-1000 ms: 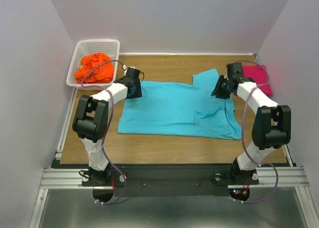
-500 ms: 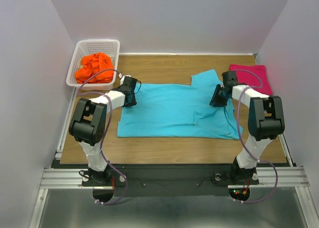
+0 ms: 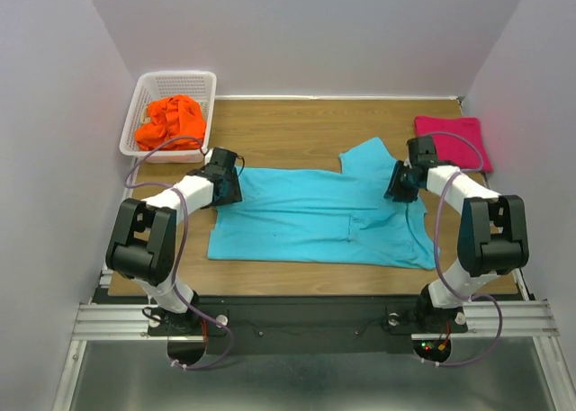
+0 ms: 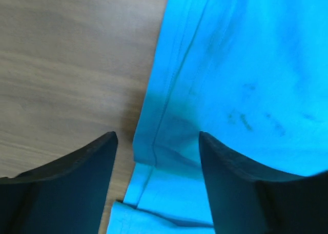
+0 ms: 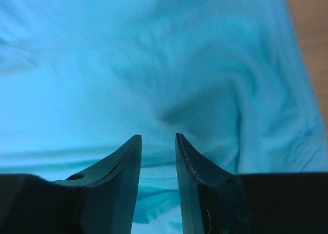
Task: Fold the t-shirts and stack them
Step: Fold the tshirt
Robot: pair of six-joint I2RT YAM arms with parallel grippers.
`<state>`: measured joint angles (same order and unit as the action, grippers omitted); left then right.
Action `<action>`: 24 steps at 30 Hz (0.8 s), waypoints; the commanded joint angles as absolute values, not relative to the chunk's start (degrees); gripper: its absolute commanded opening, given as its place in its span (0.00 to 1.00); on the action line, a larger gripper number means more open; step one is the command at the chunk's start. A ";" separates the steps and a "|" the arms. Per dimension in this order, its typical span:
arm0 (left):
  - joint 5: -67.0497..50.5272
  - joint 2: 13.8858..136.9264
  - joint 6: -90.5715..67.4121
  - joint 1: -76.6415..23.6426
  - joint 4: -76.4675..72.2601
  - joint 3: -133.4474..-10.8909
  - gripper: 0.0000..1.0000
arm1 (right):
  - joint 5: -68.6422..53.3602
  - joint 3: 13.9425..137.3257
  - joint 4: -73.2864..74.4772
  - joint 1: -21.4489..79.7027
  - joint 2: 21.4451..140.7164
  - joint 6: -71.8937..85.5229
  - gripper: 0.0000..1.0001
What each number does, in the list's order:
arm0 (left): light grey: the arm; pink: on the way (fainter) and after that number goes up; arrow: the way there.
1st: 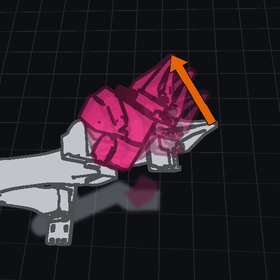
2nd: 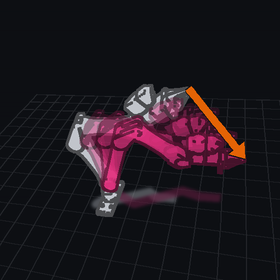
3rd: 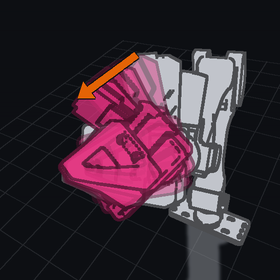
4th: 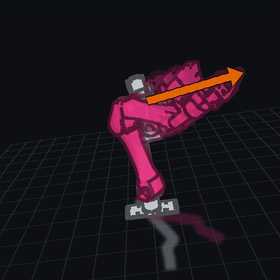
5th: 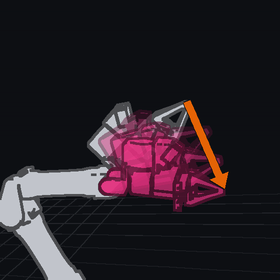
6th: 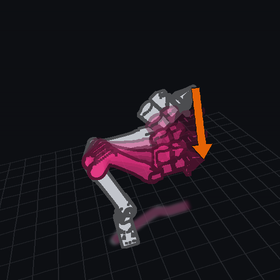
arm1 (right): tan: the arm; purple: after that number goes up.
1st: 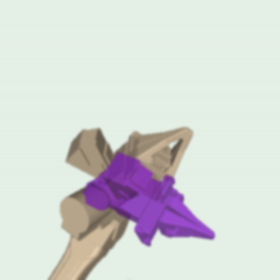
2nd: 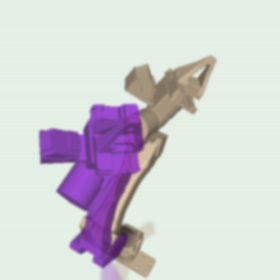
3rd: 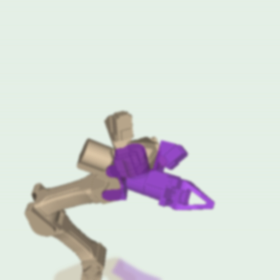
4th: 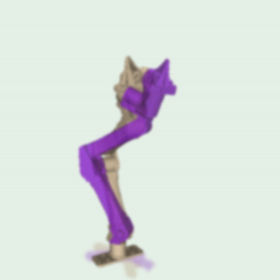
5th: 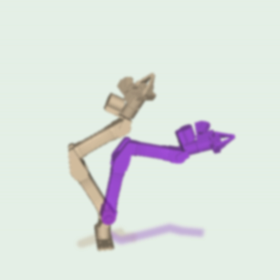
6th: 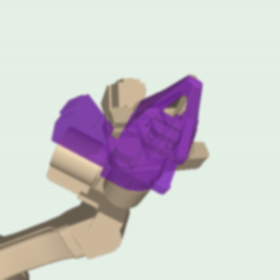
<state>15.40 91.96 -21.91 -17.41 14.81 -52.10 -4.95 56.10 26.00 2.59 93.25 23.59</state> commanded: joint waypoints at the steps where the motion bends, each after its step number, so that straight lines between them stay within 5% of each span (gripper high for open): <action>1: 17.93 91.48 -17.85 -16.52 11.78 -59.23 0.82 | -4.14 65.46 24.43 2.02 92.71 18.29 0.40; 11: 16.80 102.47 -7.75 -14.94 7.47 -71.09 0.86 | -3.96 75.49 24.52 -2.98 102.29 11.87 0.41; 24: 15.99 108.37 -4.66 -13.63 6.77 -73.74 0.77 | -3.69 78.92 24.35 -5.18 108.81 10.81 0.41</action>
<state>15.03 108.29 -6.44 -14.92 8.16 -70.94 -4.19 76.31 25.28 -4.19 107.79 11.99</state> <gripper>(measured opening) 0.782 0.411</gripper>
